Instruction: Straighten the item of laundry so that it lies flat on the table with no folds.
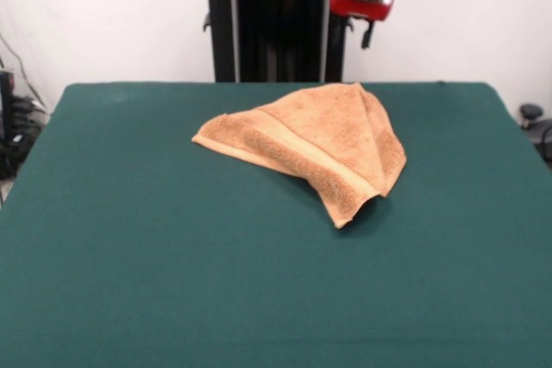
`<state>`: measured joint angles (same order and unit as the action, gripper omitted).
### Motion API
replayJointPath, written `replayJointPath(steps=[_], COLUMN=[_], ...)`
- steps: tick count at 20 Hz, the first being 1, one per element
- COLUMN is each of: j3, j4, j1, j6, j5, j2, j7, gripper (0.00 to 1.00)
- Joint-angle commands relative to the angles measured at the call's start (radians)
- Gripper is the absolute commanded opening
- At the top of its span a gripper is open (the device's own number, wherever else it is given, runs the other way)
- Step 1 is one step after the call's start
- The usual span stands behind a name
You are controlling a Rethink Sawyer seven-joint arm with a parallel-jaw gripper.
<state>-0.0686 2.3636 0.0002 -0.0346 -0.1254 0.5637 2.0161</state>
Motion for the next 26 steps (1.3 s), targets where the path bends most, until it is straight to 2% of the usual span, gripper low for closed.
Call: replayJointPath(steps=[1, 8, 17, 26], j3=[0.040, 0.045, 0.040, 0.042], j4=[-0.228, -0.315, -0.387, -0.441], j1=[-0.004, -0.016, 0.001, 0.009], j6=[-0.100, -0.125, -0.192, -0.161], j5=[0.029, 0.030, 0.045, 0.046], j2=[-0.014, -0.068, -0.084, -0.145], j7=[0.058, 0.052, 0.074, 0.103], gripper=[1.00, 1.00, 1.00, 1.00])
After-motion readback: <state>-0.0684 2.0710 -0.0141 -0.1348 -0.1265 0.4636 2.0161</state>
